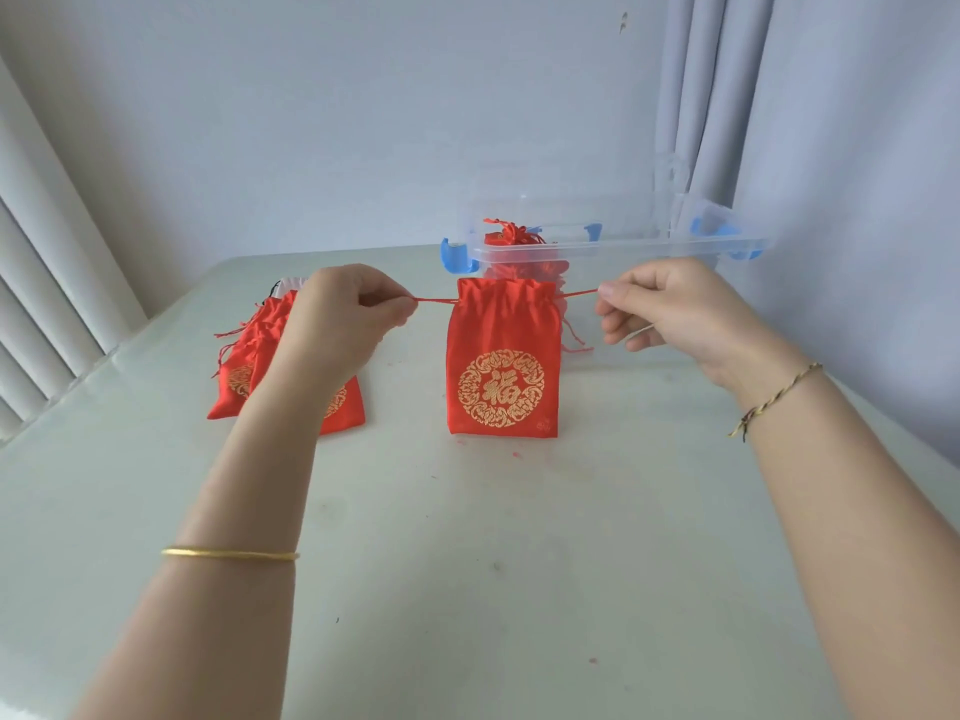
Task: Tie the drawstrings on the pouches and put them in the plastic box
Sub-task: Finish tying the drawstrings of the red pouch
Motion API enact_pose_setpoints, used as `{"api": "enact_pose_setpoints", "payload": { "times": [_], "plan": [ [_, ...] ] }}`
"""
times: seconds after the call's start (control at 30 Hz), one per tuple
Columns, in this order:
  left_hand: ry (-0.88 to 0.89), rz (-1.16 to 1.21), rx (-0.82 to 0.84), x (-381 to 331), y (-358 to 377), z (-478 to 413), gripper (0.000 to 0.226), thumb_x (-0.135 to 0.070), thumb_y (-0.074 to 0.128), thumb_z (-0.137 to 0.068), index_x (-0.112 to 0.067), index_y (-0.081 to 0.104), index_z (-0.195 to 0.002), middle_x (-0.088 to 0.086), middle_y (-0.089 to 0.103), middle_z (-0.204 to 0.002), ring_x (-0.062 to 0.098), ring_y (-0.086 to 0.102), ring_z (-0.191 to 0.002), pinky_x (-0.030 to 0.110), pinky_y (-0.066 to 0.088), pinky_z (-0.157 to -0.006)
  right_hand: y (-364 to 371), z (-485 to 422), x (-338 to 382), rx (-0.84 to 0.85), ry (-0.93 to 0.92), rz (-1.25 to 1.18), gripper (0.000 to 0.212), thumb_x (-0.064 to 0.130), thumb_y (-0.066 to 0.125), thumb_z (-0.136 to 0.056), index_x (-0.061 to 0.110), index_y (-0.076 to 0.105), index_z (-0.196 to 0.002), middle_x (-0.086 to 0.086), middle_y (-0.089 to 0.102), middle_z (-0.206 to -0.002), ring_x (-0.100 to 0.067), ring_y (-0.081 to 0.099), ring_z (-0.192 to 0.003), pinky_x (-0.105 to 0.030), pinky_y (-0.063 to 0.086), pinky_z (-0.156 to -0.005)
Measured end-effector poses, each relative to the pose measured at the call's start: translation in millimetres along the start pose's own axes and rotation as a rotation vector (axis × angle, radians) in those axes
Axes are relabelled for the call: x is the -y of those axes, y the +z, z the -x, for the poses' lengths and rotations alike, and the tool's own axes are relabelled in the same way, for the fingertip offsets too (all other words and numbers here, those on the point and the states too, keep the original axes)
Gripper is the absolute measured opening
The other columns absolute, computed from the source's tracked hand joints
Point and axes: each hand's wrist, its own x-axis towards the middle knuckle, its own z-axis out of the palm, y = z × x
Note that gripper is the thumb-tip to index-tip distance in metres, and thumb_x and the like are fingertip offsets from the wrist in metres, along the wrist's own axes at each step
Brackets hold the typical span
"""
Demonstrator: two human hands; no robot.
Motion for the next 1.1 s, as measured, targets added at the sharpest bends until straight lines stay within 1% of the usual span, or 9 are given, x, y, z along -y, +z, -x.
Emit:
{"api": "enact_pose_setpoints", "payload": {
  "times": [0.13, 0.4, 0.47, 0.57, 0.67, 0.8, 0.93, 1.0, 1.1],
  "plan": [
    [-0.038, 0.04, -0.015, 4.0, -2.7, -0.3, 0.004, -0.015, 0.065, -0.084, -0.015, 0.069, -0.083, -0.008, 0.058, -0.063, -0.003, 0.046, -0.046, 0.021, 0.036, -0.055, -2.2, -1.1, -1.9, -0.05, 0.076, -0.099, 0.022, 0.017, 0.052, -0.093, 0.012, 0.061, -0.072, -0.003, 0.06, -0.067, -0.006, 0.06, -0.051, -0.017, 0.047, -0.051],
    [-0.158, 0.197, -0.013, 3.7, -0.5, -1.2, 0.029, -0.024, 0.05, -0.093, -0.015, 0.062, -0.069, -0.003, 0.051, -0.058, 0.012, 0.04, -0.05, 0.023, 0.032, -0.05, 7.6, -4.7, -4.7, -0.08, 0.179, -0.274, 0.026, 0.022, 0.053, -0.092, 0.014, 0.062, -0.069, 0.001, 0.058, -0.063, -0.009, 0.056, -0.057, -0.019, 0.044, -0.054],
    [-0.31, 0.449, 0.021, 3.1, -0.4, -2.1, 0.033, -0.022, 0.046, -0.095, -0.016, 0.055, -0.064, -0.005, 0.043, -0.051, 0.008, 0.034, -0.042, 0.018, 0.027, -0.042, 11.7, -7.4, -5.2, -0.092, 0.261, -0.408, 0.027, 0.021, 0.053, -0.091, 0.015, 0.06, -0.065, 0.005, 0.057, -0.053, -0.008, 0.053, -0.054, -0.019, 0.042, -0.054],
    [-0.625, 1.175, 0.059, 3.3, -3.3, -6.1, 0.033, -0.011, 0.036, -0.092, -0.019, 0.044, -0.06, -0.008, 0.032, -0.048, 0.005, 0.023, -0.035, 0.013, 0.02, -0.033, 12.1, -11.9, -9.6, -0.156, 0.496, -0.786, 0.029, 0.02, 0.051, -0.088, 0.017, 0.053, -0.059, 0.007, 0.051, -0.041, -0.009, 0.049, -0.053, -0.019, 0.04, -0.053],
    [-0.705, 1.464, 0.001, 3.0, -3.2, -8.5, 0.035, -0.01, 0.034, -0.09, -0.017, 0.043, -0.058, -0.008, 0.032, -0.045, 0.005, 0.023, -0.033, 0.013, 0.019, -0.032, 14.9, -13.2, -14.4, -0.213, 0.557, -0.893, 0.028, 0.02, 0.049, -0.087, 0.019, 0.051, -0.059, 0.007, 0.049, -0.038, -0.009, 0.048, -0.055, -0.019, 0.039, -0.055],
    [-0.536, 1.319, -0.018, -3.0, -5.0, -6.4, 0.035, -0.022, 0.043, -0.095, -0.02, 0.049, -0.061, -0.008, 0.047, -0.06, 0.005, 0.04, -0.045, 0.014, 0.032, -0.043, 15.8, -12.6, -6.9, -0.252, 0.423, -0.751, 0.026, 0.021, 0.05, -0.087, 0.02, 0.054, -0.061, 0.01, 0.05, -0.04, -0.007, 0.051, -0.047, -0.02, 0.039, -0.053],
    [-0.306, 1.182, 0.151, -24.6, -6.8, -0.3, 0.033, -0.031, 0.04, -0.097, -0.023, 0.047, -0.066, -0.007, 0.068, -0.1, 0.008, 0.063, -0.099, 0.024, 0.042, -0.082, 19.0, -8.1, 13.4, -0.26, 0.215, -0.621, 0.029, 0.02, 0.052, -0.088, 0.019, 0.058, -0.06, 0.008, 0.054, -0.049, -0.008, 0.052, -0.053, -0.02, 0.041, -0.054],
    [-0.228, 1.14, 0.219, -38.8, -4.1, 4.3, 0.032, -0.028, 0.036, -0.098, -0.023, 0.045, -0.068, -0.009, 0.07, -0.086, 0.006, 0.066, -0.093, 0.026, 0.043, -0.086, 25.1, -2.7, 25.0, -0.229, 0.107, -0.549, 0.031, 0.02, 0.054, -0.088, 0.02, 0.061, -0.058, 0.007, 0.056, -0.055, -0.008, 0.053, -0.057, -0.02, 0.043, -0.055],
    [-0.185, 1.075, 0.281, -51.8, -0.7, 10.2, 0.03, -0.026, 0.039, -0.099, -0.02, 0.053, -0.073, -0.007, 0.062, -0.065, 0.006, 0.059, -0.061, 0.021, 0.05, -0.07, 33.1, 5.2, 39.6, -0.192, -0.038, -0.44, 0.033, 0.021, 0.055, -0.089, 0.02, 0.063, -0.057, 0.008, 0.06, -0.06, -0.007, 0.054, -0.064, -0.02, 0.044, -0.058]
  ]
}}
